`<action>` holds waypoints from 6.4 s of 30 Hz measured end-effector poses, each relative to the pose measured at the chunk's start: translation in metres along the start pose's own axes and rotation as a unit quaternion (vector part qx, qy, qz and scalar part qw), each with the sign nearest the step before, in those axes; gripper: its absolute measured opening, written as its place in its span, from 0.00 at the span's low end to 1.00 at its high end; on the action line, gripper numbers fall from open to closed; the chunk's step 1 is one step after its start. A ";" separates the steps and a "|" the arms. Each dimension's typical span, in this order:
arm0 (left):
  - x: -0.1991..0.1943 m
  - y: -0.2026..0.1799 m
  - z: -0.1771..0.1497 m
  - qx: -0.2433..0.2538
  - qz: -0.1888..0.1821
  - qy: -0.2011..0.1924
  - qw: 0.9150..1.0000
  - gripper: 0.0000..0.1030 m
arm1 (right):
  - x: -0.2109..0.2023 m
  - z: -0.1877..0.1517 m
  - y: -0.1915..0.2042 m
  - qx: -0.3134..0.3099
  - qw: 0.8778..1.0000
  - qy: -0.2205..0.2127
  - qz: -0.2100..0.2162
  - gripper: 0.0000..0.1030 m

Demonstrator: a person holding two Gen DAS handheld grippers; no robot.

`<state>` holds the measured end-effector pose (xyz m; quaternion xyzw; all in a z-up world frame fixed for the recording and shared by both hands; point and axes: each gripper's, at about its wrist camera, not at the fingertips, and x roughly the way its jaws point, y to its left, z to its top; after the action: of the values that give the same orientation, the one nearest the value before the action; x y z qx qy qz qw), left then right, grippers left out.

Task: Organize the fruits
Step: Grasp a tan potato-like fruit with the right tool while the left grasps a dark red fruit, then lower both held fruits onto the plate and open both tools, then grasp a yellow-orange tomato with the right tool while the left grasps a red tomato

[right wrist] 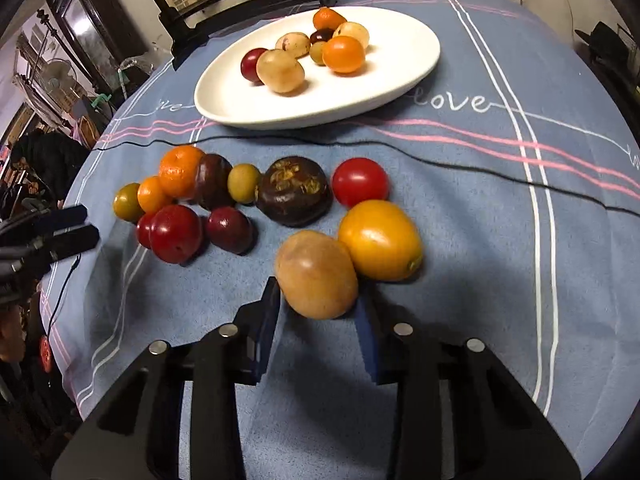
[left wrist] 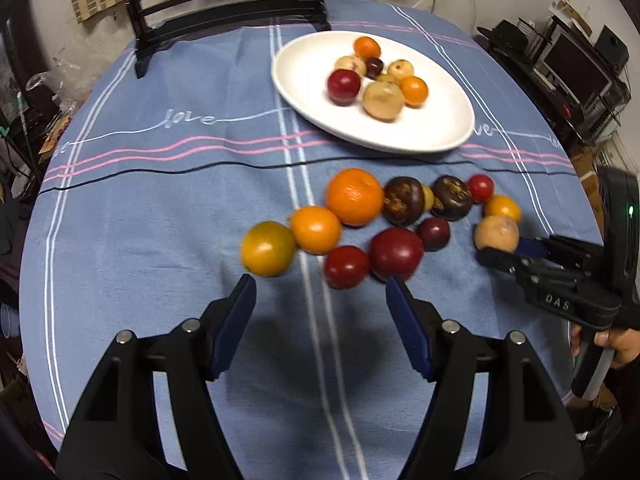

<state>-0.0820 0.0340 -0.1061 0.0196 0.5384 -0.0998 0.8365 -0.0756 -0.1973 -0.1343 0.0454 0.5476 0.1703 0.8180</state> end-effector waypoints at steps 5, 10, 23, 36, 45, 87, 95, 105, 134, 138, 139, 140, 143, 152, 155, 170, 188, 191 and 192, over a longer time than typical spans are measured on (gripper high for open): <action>0.007 -0.025 0.006 0.034 -0.015 0.000 0.999 0.67 | -0.023 -0.006 -0.004 -0.004 1.000 -0.016 0.014 0.34; 0.028 -0.046 0.017 0.060 -0.020 0.008 0.998 0.67 | -0.033 -0.014 -0.018 0.012 1.000 -0.017 0.012 0.33; 0.057 -0.059 0.021 0.124 0.007 0.022 0.992 0.50 | -0.039 -0.018 -0.016 0.006 1.000 -0.023 0.015 0.26; 0.070 -0.068 0.019 0.148 0.010 0.031 0.988 0.44 | -0.019 -0.002 -0.003 -0.014 1.000 -0.001 -0.011 0.39; 0.067 -0.062 0.020 0.117 -0.008 0.041 0.992 0.40 | -0.019 0.000 0.003 -0.036 0.999 0.018 -0.023 0.40; 0.010 -0.036 0.126 0.033 -0.038 -0.045 0.998 0.40 | 0.001 0.087 -0.018 -0.034 0.999 -0.030 0.001 0.69; 0.016 -0.024 0.122 0.017 -0.032 -0.036 0.999 0.40 | 0.014 0.084 -0.004 -0.072 0.997 -0.009 -0.009 0.41; 0.014 -0.043 0.165 0.036 -0.037 -0.062 0.997 0.40 | -0.044 0.150 -0.015 -0.037 0.993 -0.112 0.009 0.41; 0.065 -0.030 0.201 0.018 0.026 -0.050 0.998 0.63 | -0.001 0.230 -0.026 0.023 0.993 -0.113 0.037 0.74; 0.040 -0.026 0.194 0.013 0.021 -0.074 0.997 0.63 | -0.051 0.215 -0.020 0.017 0.983 -0.184 0.018 0.74; 0.031 -0.024 0.190 0.014 0.021 -0.083 0.996 0.63 | -0.068 0.207 -0.016 0.006 0.977 -0.212 -0.001 0.74; 0.022 -0.022 0.186 0.013 0.021 -0.094 0.995 0.64 | -0.084 0.198 -0.011 -0.006 0.970 -0.243 -0.020 0.75; -0.002 -0.016 0.173 0.015 0.026 -0.127 0.991 0.70 | -0.140 0.147 0.004 -0.040 0.932 -0.357 -0.051 0.99; -0.036 -0.012 0.093 0.048 0.038 -0.144 0.988 0.77 | -0.097 0.053 -0.035 0.026 0.986 -0.163 -0.020 0.99; -0.030 -0.008 0.049 0.046 0.030 -0.108 0.993 0.77 | -0.068 0.010 -0.022 -0.025 0.992 -0.108 -0.064 0.88; 0.021 0.015 -0.034 -0.051 -0.003 0.018 0.999 0.77 | -0.002 0.004 -0.019 -0.104 0.990 -0.018 -0.092 0.74; 0.062 -0.005 0.000 -0.075 -0.002 0.043 0.996 0.56 | 0.003 0.012 -0.011 -0.143 0.987 -0.002 -0.071 0.37; 0.063 -0.006 0.003 -0.079 -0.001 0.043 0.996 0.48 | 0.000 0.011 -0.012 -0.135 0.989 -0.002 -0.066 0.37; 0.063 -0.006 0.003 -0.079 0.001 0.044 0.996 0.43 | 0.000 0.010 -0.012 -0.133 0.989 -0.002 -0.065 0.37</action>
<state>-0.0549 0.0189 -0.1614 -0.0418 0.5805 -0.0550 0.8113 -0.0637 -0.2077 -0.1331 -0.0993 0.5198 0.1876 0.8275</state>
